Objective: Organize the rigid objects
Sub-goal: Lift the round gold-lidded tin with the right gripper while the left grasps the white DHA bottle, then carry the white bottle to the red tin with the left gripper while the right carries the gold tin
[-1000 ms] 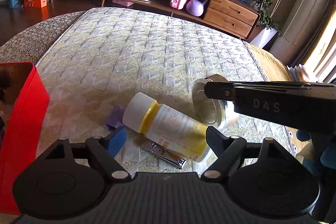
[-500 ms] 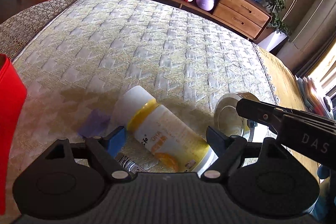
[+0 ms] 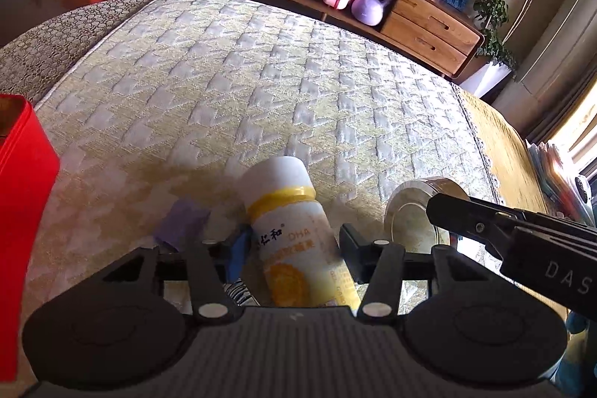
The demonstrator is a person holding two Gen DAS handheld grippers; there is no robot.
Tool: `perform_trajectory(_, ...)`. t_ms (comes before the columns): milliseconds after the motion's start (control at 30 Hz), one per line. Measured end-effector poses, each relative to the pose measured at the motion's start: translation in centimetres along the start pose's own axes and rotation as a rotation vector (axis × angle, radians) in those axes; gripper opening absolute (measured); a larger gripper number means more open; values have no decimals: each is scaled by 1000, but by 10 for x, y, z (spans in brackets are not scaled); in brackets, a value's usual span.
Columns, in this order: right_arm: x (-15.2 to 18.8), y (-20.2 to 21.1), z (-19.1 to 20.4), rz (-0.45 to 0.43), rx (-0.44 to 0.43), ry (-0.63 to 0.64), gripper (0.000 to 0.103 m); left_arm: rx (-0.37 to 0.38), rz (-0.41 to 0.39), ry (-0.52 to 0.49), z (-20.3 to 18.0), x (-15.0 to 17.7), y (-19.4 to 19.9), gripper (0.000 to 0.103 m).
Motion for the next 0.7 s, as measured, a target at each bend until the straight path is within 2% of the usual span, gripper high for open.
perform_trajectory(100,2,5,9,-1,-7,1,21,3,-5,-19,3,1,8,47)
perform_trajectory(533,7,33,48,-2,-8,44,21,69,-2,-51,28,5,55,47)
perform_trajectory(700,3,43,67,-6,-17,64,21,66,11,-61,40,6,77,47)
Point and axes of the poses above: each gripper's, at about its wrist camera, not at the fingertips, and y roughly against the way its jaws point, z to its left, x to its underside, the point moved 4 cm from there along -y, roughly the way its jaws point, and after that the axes turned 13 degrees about y, right-handed, at the moved point
